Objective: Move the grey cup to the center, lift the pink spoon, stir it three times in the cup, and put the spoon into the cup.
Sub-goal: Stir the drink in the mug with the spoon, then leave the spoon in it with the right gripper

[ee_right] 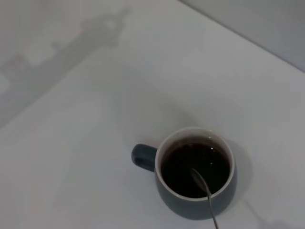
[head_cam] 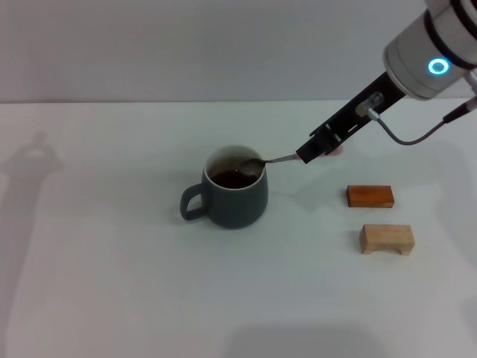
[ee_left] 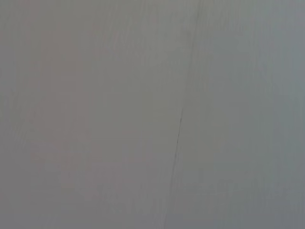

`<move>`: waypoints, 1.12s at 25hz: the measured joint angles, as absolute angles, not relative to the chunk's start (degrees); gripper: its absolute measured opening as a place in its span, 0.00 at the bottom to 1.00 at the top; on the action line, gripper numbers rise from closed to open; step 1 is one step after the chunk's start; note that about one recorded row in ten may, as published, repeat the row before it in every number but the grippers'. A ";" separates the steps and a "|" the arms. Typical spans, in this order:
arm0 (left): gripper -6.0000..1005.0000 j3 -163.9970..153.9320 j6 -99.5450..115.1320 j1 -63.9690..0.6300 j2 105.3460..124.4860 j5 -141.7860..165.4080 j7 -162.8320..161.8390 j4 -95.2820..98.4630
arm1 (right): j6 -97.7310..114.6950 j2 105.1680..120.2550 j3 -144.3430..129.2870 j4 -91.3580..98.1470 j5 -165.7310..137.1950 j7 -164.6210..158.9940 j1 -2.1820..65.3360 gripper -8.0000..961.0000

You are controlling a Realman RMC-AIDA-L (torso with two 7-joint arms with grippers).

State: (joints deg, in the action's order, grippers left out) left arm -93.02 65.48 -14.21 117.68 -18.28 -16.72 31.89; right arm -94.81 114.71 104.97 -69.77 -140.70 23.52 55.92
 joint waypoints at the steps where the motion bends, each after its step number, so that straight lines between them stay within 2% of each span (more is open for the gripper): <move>1: 0.00 -93.07 65.48 -14.19 117.71 -18.28 -16.72 31.87 | -94.80 114.71 104.94 -68.99 -140.78 23.76 56.41 0.12; 13: 0.00 -93.17 66.13 -13.97 117.86 -18.28 -16.92 31.22 | -92.24 115.58 104.80 -60.60 -145.54 27.35 63.03 0.12; 28: 0.00 -93.46 66.93 -15.91 117.96 -18.28 -17.12 27.97 | -86.48 117.46 100.68 -53.88 -150.67 29.70 68.35 0.12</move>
